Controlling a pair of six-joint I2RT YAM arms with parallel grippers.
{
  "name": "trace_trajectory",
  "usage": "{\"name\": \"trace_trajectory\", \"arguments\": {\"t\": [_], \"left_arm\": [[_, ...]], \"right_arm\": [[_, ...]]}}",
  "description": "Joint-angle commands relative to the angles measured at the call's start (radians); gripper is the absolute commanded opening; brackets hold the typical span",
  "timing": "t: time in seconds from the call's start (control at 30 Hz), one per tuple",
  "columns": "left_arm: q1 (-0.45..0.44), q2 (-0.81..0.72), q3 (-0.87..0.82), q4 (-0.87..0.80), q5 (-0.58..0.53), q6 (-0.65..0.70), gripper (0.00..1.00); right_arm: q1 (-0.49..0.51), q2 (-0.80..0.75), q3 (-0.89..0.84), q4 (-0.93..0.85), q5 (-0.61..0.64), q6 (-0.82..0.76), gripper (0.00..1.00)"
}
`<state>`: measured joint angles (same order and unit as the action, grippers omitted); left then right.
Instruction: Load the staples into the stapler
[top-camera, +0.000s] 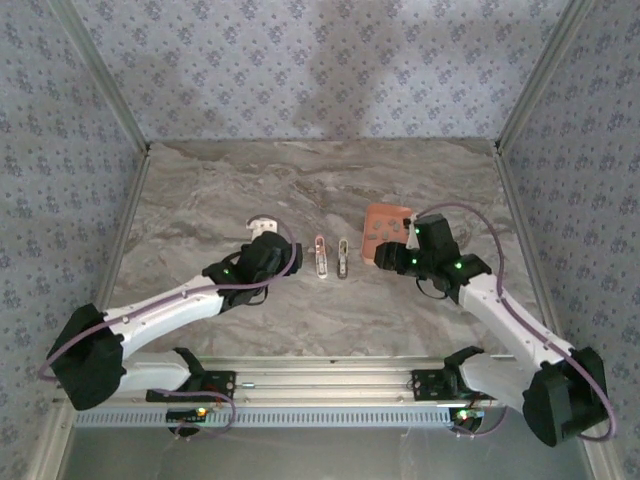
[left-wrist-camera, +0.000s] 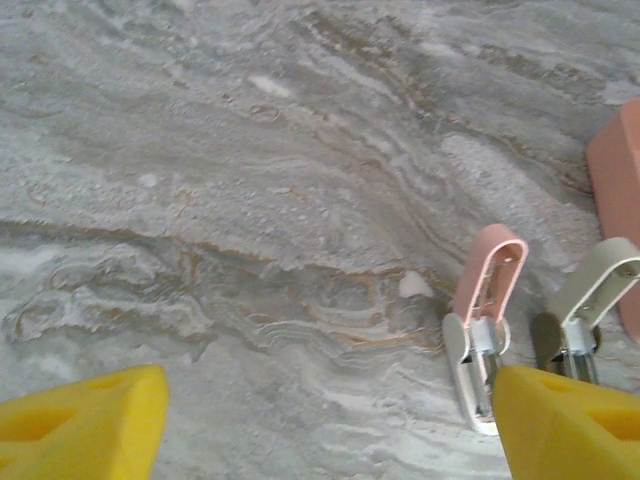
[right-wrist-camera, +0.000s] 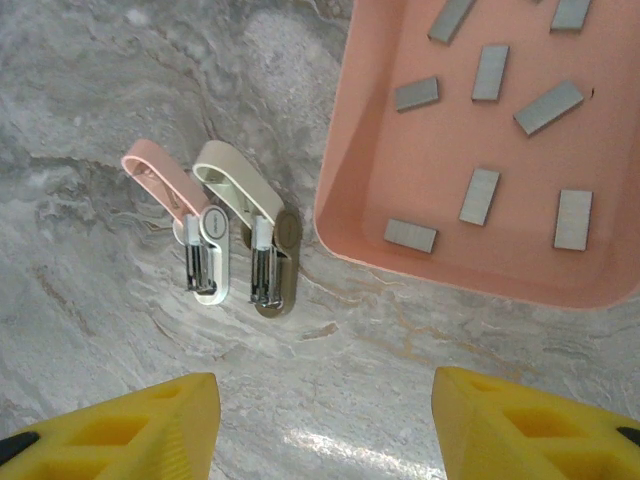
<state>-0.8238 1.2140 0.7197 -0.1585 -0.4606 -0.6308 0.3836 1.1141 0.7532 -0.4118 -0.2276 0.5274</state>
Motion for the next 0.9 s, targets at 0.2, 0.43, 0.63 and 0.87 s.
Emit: {"name": "trace_trajectory", "arguments": {"t": [0.2,0.43,0.63,0.87], "left_arm": [[0.071,-0.065,-0.092,0.022,0.020,-0.019,0.85],[0.101,-0.088,-0.135,0.039,0.036,-0.030,0.86],[0.115,-0.071,-0.133,0.053,0.029,-0.027,0.86],[0.120,-0.018,-0.091,0.036,0.030,-0.004,0.85]], "right_arm": [[-0.023,0.160,0.166,-0.117,-0.007,-0.021,0.59],[-0.031,0.401,0.362,-0.209,0.035,-0.088,0.57],[-0.052,0.602,0.540,-0.235,0.069,-0.163,0.56],[-0.058,0.789,0.687,-0.247,-0.005,-0.206,0.52]]}}
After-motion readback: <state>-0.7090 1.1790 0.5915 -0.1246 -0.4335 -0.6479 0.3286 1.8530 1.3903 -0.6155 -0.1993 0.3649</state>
